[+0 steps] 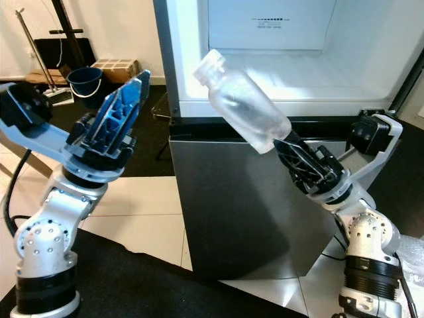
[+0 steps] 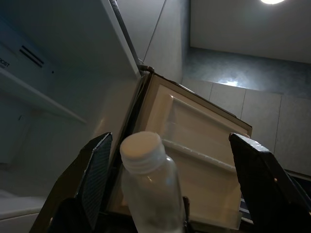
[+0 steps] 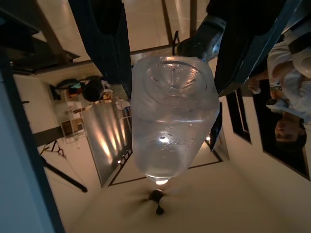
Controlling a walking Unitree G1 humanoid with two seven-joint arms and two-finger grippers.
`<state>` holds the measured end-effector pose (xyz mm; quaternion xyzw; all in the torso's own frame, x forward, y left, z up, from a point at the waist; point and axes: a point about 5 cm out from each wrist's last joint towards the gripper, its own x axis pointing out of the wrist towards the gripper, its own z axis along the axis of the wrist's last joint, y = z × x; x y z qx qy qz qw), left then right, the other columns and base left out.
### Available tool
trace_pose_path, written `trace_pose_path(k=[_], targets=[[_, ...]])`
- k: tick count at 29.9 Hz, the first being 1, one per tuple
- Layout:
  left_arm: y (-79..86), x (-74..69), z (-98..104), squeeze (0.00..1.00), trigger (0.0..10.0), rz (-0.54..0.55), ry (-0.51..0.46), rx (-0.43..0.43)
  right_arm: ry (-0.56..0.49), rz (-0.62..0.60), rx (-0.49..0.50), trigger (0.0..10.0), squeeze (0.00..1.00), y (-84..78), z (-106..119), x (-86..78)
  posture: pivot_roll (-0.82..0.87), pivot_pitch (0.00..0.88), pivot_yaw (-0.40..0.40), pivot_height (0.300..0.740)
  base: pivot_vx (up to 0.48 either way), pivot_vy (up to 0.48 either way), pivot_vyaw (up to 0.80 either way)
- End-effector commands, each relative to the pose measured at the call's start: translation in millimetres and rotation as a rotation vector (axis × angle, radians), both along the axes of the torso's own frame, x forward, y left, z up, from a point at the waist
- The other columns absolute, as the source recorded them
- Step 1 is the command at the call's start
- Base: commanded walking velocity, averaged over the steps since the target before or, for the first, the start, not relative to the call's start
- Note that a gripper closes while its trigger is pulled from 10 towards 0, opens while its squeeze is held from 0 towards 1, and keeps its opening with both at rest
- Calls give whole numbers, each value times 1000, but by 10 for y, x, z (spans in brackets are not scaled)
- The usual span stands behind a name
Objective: Restocking fridge
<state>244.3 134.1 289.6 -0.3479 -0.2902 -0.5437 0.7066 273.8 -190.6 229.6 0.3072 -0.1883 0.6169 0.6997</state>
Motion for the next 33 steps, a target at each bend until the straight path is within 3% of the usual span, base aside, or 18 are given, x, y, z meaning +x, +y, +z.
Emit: trace_pose_path(k=[1, 18, 33], targets=[[14, 1, 12, 0, 10000, -12, -7, 15, -19, 31, 6, 10000, 0, 46, 47, -33, 32, 0, 17, 740, 0, 0, 0], [-40, 27, -46, 0, 10000, -53, 20, -1, -18, 127, -36, 10000, 0, 334, 45, -90, 29, 0, 20, 740, 0, 0, 0], [-75, 25, -86, 0, 10000, -96, 29, 6, -6, 152, -65, 10000, 0, 434, 16, -104, 28, 0, 20, 740, 0, 0, 0]])
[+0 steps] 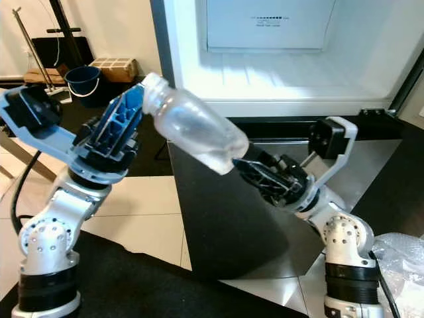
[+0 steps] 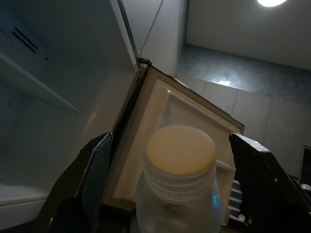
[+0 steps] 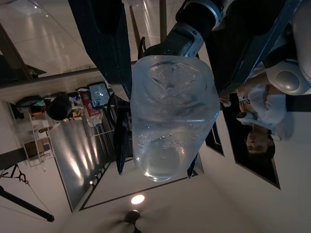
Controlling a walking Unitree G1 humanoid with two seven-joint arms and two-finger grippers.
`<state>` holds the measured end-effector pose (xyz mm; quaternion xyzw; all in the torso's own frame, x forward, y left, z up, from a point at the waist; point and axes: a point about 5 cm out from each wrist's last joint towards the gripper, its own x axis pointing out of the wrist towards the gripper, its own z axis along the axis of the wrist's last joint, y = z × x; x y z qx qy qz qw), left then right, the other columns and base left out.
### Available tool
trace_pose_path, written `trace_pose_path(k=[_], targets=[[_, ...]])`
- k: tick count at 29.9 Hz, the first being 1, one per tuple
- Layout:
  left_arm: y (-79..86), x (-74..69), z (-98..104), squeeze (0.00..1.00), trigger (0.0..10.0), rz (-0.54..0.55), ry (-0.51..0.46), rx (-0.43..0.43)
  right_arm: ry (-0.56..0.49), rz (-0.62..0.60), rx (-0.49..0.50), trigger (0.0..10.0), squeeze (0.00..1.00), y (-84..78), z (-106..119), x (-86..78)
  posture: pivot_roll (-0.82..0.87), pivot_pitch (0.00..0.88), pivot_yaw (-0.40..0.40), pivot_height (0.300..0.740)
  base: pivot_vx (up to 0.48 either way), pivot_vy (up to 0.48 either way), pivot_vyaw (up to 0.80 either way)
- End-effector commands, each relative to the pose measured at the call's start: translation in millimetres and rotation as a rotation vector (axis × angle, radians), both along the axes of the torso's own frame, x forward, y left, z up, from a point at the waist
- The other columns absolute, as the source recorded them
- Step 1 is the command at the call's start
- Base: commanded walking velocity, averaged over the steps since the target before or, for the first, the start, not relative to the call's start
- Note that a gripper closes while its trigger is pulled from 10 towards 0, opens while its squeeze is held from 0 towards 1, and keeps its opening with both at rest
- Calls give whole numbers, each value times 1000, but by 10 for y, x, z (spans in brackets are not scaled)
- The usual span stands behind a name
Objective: Restocking fridge
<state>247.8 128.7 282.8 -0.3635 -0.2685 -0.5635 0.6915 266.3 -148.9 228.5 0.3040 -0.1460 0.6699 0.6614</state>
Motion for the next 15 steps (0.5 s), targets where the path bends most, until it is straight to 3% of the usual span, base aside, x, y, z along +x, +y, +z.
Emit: trace_pose_path(k=[1, 15], targets=[[-21, -9, -18, 0, 10000, -28, 4, 3, -15, 6, -10, 10000, 0, 16, 27, -29, 28, 0, 20, 740, 0, 0, 0], [-85, -26, 0, 0, 10000, -37, 4, 0, -16, 14, -25, 10000, 0, 44, 24, -37, 27, 0, 19, 740, 0, 0, 0]])
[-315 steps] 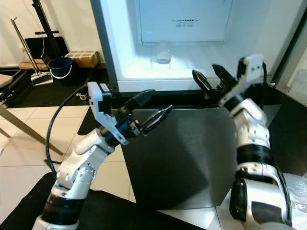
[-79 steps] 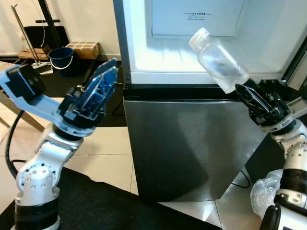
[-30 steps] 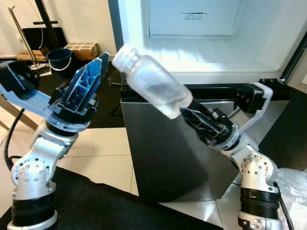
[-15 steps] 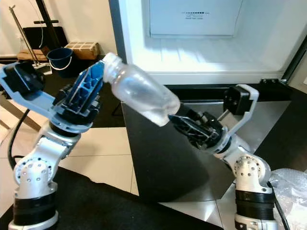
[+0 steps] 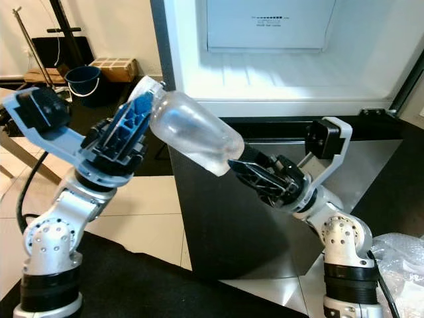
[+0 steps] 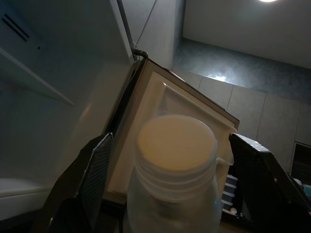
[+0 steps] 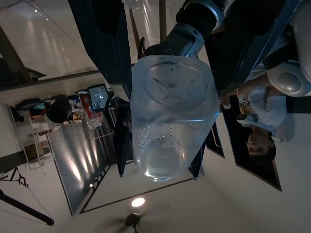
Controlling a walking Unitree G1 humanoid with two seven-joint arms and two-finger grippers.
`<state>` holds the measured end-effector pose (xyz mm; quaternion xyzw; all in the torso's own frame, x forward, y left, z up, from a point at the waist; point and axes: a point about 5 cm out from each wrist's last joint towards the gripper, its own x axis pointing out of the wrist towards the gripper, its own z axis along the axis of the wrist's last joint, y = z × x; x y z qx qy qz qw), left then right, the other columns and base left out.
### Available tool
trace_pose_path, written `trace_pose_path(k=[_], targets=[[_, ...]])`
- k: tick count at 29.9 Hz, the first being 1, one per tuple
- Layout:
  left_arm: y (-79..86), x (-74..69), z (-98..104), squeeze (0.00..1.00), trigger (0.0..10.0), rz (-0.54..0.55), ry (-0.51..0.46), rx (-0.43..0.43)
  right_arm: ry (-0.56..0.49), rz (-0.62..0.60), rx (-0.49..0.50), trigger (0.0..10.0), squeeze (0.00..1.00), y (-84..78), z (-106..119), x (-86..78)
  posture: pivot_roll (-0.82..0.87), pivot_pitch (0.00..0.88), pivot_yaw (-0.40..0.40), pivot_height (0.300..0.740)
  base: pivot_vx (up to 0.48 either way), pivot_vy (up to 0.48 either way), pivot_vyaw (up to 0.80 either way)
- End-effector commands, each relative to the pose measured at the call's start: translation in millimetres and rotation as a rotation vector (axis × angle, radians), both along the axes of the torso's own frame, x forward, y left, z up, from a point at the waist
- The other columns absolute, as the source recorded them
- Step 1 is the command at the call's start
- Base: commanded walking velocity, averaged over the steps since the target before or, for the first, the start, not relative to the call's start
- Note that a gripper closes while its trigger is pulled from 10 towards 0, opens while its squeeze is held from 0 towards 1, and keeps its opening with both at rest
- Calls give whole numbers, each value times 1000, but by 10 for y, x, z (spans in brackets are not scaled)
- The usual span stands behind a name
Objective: Restocking fridge
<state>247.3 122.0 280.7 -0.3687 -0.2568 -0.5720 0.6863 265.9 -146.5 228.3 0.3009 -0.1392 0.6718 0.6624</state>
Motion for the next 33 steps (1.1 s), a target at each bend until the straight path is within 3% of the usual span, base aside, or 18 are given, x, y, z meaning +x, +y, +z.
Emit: trace_pose_path(k=[1, 2, 3, 19, 27, 28, 33], targets=[[-18, -21, 21, 0, 10000, -8, -9, -7, -19, 10, -11, 10000, 0, 20, 26, -33, 27, 0, 19, 740, 0, 0, 0], [-16, -19, 24, 0, 4510, -8, -8, -13, -19, 11, -10, 10000, 0, 21, 26, -34, 27, 0, 19, 740, 0, 0, 0], [-14, -22, 28, 0, 0, -13, -9, -19, -19, 11, -11, 10000, 0, 24, 24, -34, 27, 0, 19, 740, 0, 0, 0], [21, -25, 50, 0, 0, -14, -22, -33, 0, -4, -19, 10000, 0, 27, -3, 6, 26, 0, 16, 740, 0, 0, 0], [20, -19, 52, 0, 0, -11, -22, -35, 17, -95, -9, 10000, 0, 14, -40, 89, 24, 0, 14, 740, 0, 0, 0], [19, -20, 52, 0, 0, -10, -23, -36, 32, -112, -4, 10000, 1000, 1, -66, 105, 25, 0, 13, 740, 0, 0, 0], [22, -18, 47, 0, 0, -4, -23, -37, 87, -141, 2, 10000, 1000, -81, -190, 135, 24, 0, 11, 740, 0, 0, 0]])
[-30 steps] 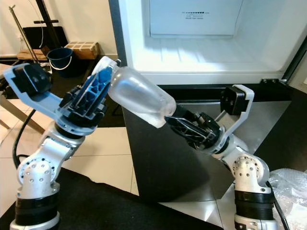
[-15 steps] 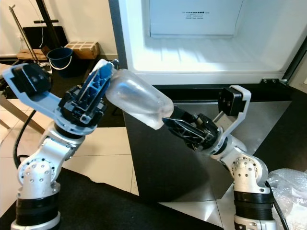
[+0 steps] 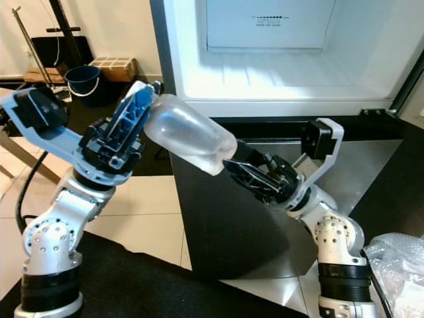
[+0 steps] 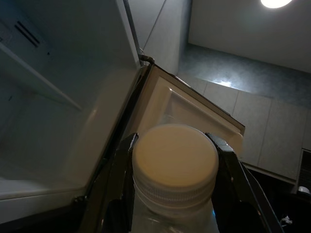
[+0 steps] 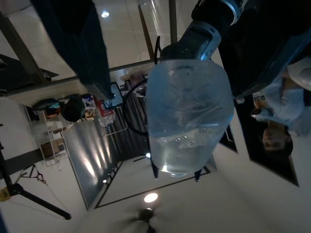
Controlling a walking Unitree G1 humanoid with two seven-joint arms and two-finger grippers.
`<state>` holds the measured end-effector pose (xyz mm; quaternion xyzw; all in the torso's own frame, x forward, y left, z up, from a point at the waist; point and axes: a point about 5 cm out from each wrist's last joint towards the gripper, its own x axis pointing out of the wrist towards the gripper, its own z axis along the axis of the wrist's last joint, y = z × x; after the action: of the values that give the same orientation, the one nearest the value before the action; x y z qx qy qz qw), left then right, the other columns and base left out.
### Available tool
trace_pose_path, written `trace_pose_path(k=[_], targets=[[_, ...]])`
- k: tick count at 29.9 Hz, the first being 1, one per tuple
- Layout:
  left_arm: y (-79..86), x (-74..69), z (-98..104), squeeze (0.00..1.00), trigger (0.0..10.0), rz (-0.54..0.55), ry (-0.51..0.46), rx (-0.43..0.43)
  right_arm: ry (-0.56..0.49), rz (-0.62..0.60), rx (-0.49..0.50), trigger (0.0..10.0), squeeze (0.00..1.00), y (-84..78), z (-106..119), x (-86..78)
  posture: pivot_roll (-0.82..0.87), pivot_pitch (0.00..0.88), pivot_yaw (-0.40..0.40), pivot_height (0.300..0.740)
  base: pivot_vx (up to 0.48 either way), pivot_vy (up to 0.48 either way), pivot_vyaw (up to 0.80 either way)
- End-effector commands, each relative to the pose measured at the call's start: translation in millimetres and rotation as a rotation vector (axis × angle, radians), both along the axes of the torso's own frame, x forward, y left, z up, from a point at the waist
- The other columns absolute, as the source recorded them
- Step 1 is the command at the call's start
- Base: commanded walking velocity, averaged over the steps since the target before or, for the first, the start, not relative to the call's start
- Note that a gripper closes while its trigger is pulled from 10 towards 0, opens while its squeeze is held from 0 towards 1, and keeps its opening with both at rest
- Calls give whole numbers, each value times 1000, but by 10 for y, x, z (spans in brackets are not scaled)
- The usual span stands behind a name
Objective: Restocking fridge
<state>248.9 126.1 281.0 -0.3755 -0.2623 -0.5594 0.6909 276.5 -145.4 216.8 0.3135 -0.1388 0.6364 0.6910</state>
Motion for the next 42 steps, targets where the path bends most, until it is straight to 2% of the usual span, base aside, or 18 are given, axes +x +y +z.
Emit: trace_pose_path(k=[1, 10, 16, 17, 18, 21, 22, 23, 25, 26, 28, 29, 31, 34, 35, 40, 41, 42], targets=[[-17, -33, 43, 0, 0, -25, -35, -17, 52, -64, -14, 10000, 1000, -117, -115, 27, 24, 0, 11, 740, 0, 0, 0], [-10, -32, 33, 0, 0, -19, -33, -11, 95, -102, -41, 10000, 1000, -234, -254, 21, 24, 0, 8, 740, 0, 0, 0], [0, -32, 6, 0, 0, -11, -32, 23, 189, -194, -117, 10000, 1000, -434, -517, 33, 21, 0, 6, 740, 0, 0, 0], [-11, -36, -8, 0, 0, -5, -34, 51, 248, -252, -175, 10000, 545, -512, -666, 53, 21, 0, 5, 740, 0, 0, 0], [-23, -39, -21, 0, 0, -1, -32, 73, 295, -304, -224, 10000, 0, -584, -798, 62, 21, 0, 5, 740, 0, 0, 0], [-49, -42, -42, 0, 0, 4, -32, 103, 349, -347, -269, 10000, 0, -655, -926, 63, 19, 0, 4, 740, 0, 0, 0], [-95, -43, -78, 0, 0, 8, -29, 142, 408, -405, -333, 10000, 0, -725, -1072, 62, 18, 0, 4, 740, 0, 0, 0], [-162, -43, -132, 0, 3255, 11, -27, 196, 486, -454, -387, 10000, 0, -803, -1230, 49, 14, 0, 3, 740, 0, 0, 0], [-162, -43, -132, 0, 3255, 11, -27, 196, 486, -454, -387, 10000, 0, -803, -1230, 49, 14, 0, 3, 740, 0, 0, 0], [-237, -43, -196, 0, 9804, 12, -23, 253, 555, -519, -449, 10000, 0, -879, -1394, 25, 14, 0, 3, 740, 0, 0, 0], [-310, -43, -269, 0, 10000, 9, -16, 302, 645, -602, -509, 10000, 0, -967, -1578, -16, 8, 0, 3, 740, 0, 0, 0], [-369, -41, -335, 0, 10000, 8, -11, 343, 744, -677, -548, 10000, 0, -1046, -1751, -78, 8, 0, 3, 740, 0, 0, 0], [-369, -41, -335, 0, 10000, 8, -11, 343, 744, -677, -548, 10000, 0, -1046, -1751, -78, 8, 0, 3, 740, 0, 0, 0], [-450, -40, -420, 0, 10000, 3, -4, 388, 929, -855, -631, 10000, 0, -1208, -2079, -261, -4, 0, 2, 740, 0, 0, 0], [-450, -40, -420, 0, 10000, 3, -4, 388, 929, -855, -631, 10000, 0, -1208, -2079, -261, -4, 0, 2, 740, 0, 0, 0], [-476, -7, -461, 0, 10000, 31, -7, 421, 1111, -1013, -865, 10000, 0, -1314, -2461, -586, -7, 0, 1, 740, 0, 0, 0], [-476, -7, -461, 0, 10000, 31, -7, 421, 1111, -1013, -865, 10000, 0, -1314, -2461, -586, -7, 0, 1, 740, 0, 0, 0], [-481, 6, -480, 0, 10000, 46, -5, 435, 1178, -1050, -909, 10000, 0, -1332, -2556, -700, -6, 0, 0, 740, 0, 0, 0]])
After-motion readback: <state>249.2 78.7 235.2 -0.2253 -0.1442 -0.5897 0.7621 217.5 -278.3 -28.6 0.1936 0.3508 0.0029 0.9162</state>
